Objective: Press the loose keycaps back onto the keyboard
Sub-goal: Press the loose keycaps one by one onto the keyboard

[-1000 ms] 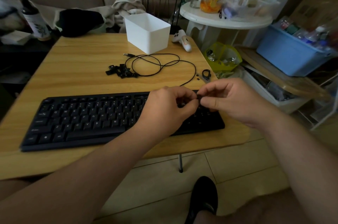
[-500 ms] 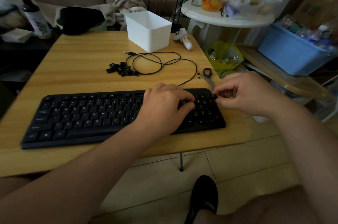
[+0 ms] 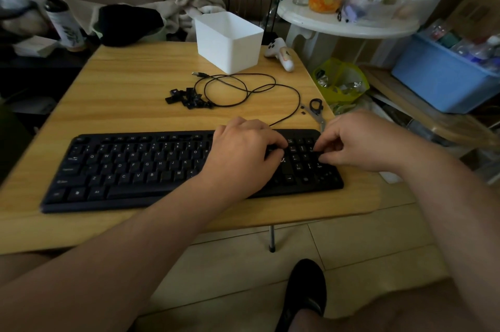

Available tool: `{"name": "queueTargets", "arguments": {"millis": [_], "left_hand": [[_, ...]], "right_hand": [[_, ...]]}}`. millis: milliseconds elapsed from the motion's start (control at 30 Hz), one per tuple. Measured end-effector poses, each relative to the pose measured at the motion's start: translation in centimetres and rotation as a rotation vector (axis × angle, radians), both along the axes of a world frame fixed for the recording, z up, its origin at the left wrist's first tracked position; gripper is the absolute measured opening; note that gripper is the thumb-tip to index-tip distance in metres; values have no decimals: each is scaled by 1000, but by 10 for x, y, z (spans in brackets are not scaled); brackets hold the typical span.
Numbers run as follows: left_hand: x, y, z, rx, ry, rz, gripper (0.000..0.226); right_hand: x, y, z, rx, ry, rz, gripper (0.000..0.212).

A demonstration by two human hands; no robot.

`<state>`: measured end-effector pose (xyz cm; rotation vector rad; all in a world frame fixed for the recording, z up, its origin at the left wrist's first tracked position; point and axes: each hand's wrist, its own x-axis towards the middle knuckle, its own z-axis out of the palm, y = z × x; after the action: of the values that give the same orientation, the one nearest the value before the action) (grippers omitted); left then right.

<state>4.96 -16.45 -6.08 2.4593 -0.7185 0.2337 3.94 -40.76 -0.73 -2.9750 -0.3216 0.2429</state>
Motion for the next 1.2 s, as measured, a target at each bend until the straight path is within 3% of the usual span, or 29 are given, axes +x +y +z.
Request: {"name": "queueTargets", "arguments": {"millis": [433, 733, 1200], "left_hand": [[-3, -4, -1, 32, -16, -13, 23], [-4, -6, -2, 41, -13, -25, 23], [-5, -5, -1, 53, -16, -35, 24]], "right_hand": [[2, 22, 6, -158, 47, -9, 16], [-5, 23, 4, -74, 18, -52, 10], [-11, 13, -3, -22, -19, -61, 19]]}}
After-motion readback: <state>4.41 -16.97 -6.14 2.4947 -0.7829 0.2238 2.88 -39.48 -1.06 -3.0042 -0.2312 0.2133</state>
